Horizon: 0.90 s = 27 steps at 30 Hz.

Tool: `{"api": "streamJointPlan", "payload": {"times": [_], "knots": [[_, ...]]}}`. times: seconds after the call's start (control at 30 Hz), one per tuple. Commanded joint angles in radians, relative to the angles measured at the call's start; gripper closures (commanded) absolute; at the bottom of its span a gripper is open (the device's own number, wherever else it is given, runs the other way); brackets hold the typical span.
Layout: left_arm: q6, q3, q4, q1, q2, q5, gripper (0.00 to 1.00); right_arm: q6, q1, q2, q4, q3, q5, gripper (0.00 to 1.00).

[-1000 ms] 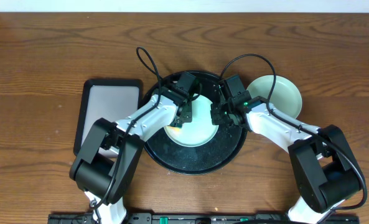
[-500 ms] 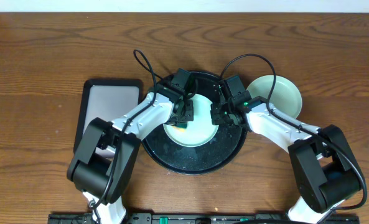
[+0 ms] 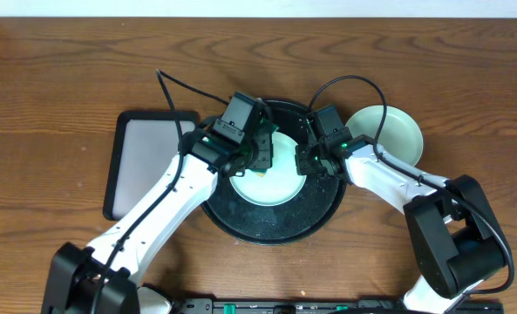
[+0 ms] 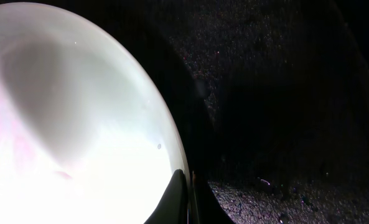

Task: Clean dirty plates on tray and stack at the side
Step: 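Scrub the green plate's pink mark with the sponge in the left gripper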

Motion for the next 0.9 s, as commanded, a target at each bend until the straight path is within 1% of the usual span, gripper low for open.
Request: {"api": "streamJointPlan", "payload": {"times": [0.0, 0.1, 0.17, 0.3, 0.63, 0.73, 0.87], "knots": [[0.013, -0.035, -0.002, 0.004, 0.039, -0.099, 0.93, 0.006, 0.012, 0.022, -0.002, -0.003, -0.04, 0.99], [-0.005, -0.045, -0.001, 0.004, 0.063, -0.183, 0.93, 0.006, 0.012, 0.022, -0.001, -0.003, -0.04, 0.99], [-0.014, -0.045, 0.012, 0.004, 0.082, -0.213, 0.93, 0.006, 0.011, 0.022, -0.001, -0.003, -0.04, 0.99], [-0.014, -0.045, 0.048, 0.004, 0.127, -0.214, 0.93, 0.006, 0.012, 0.022, -0.001, -0.003, -0.04, 0.99], [-0.026, -0.045, 0.082, 0.004, 0.296, -0.213, 0.93, 0.006, 0.012, 0.022, 0.0, -0.003, -0.04, 0.99], [-0.032, -0.045, 0.084, 0.004, 0.331, -0.183, 0.93, 0.006, 0.012, 0.022, 0.002, -0.003, -0.04, 0.99], [-0.033, -0.045, 0.09, 0.002, 0.346, -0.051, 0.92, 0.006, 0.012, 0.022, 0.002, -0.003, -0.04, 0.99]]}}
